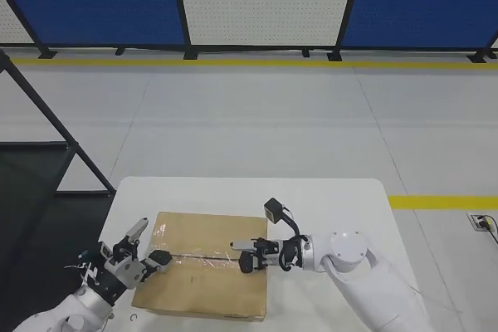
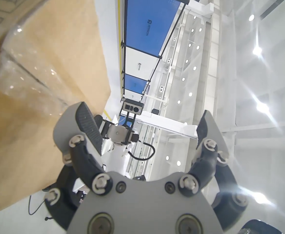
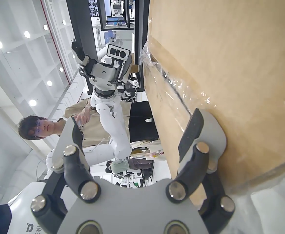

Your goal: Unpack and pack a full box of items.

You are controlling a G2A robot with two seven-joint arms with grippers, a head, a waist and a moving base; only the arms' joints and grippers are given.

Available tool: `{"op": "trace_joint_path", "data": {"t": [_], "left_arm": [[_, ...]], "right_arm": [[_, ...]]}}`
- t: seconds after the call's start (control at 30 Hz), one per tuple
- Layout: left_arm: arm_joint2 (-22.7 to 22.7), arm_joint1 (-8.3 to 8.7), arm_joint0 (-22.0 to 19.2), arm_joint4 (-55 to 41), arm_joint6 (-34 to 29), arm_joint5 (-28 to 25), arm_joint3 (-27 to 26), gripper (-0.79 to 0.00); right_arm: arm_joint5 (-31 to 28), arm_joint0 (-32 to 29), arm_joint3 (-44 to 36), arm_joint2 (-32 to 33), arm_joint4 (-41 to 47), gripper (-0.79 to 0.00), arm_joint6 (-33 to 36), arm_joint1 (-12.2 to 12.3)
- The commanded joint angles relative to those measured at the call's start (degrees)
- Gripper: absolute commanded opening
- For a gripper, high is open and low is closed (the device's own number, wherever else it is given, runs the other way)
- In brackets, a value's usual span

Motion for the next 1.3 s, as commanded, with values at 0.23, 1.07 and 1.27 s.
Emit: {"op": "trace_joint_path", "data": {"t": [0.23, 1.07, 1.27], "left_arm": [[4.21, -0.16, -3.83, 1.97, 5.37, -2.57, 7.49, 0.0], [1.29, 0.14, 0.16, 4.02, 9.48, -10.55, 5.66, 0.0], [2.18, 0.26, -0.68, 5.31, 8.67, -10.98, 8.26, 0.0]], "right_arm": [[-0.67, -0.3, -0.07, 0.28, 0.28, 0.0, 0.26, -0.08], [0.19, 0.46, 0.77, 0.1, 0.18, 0.0, 0.28, -0.57], [0.47, 0.49, 0.26, 0.08, 0.07, 0.0, 0.22, -0.66]]}}
